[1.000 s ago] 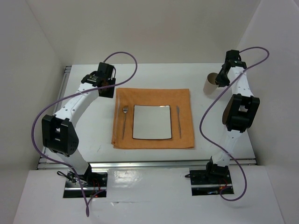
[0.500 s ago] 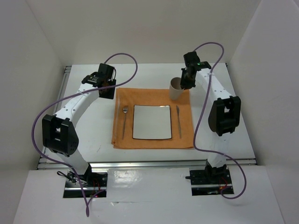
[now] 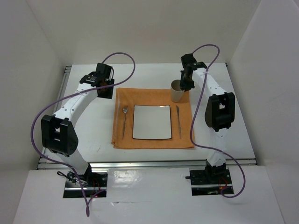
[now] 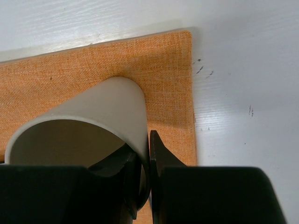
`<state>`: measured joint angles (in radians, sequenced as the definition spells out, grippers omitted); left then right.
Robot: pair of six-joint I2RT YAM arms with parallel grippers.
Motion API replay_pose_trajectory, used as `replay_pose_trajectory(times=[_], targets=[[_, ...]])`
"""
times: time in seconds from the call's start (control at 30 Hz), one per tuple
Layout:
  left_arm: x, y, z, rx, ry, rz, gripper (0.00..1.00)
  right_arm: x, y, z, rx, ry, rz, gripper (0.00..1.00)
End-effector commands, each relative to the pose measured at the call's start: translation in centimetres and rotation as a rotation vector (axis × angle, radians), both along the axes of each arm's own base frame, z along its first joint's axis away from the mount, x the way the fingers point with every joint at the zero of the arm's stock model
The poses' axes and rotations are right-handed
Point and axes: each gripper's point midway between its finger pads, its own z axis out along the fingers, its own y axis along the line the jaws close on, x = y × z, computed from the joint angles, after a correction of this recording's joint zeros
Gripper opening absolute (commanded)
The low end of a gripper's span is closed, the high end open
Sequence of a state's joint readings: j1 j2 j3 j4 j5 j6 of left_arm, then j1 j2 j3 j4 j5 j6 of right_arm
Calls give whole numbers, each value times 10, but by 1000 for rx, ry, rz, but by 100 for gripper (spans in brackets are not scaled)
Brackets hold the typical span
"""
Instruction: Set the dinner table for one person
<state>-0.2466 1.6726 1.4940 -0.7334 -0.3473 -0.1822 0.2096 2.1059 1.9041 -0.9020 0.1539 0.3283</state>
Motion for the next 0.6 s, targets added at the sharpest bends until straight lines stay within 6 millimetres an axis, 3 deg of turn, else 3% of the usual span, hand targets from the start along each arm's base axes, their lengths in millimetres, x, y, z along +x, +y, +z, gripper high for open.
replay_pose_trajectory(times=[0.0,0.1,0.13,0.27,0.3,0.43,0.57], targets=[[0,-1,10,-17,-31,-9,65,1,-3,9,-5,-26,-17,0],[0,-1,10,-17,-31,-9,65,6,2,-2,7,1,-8,3],[-2,0,9,-15,-22,-9,65,5,2,1,7,1,-8,18],[0,-1,13,-17,-31,-9,65,12,3,4,9,-8,-7,35],[0,-1,13,-17,-31,-9,65,13,2,4,1,-10,-12,43],[-2,-2,8,-23,-19,-15,64,21,3,33,9,-85,4,59],[-5,-1,8,-23,-19,-15,64,29,4,61,14,-137,13,61]])
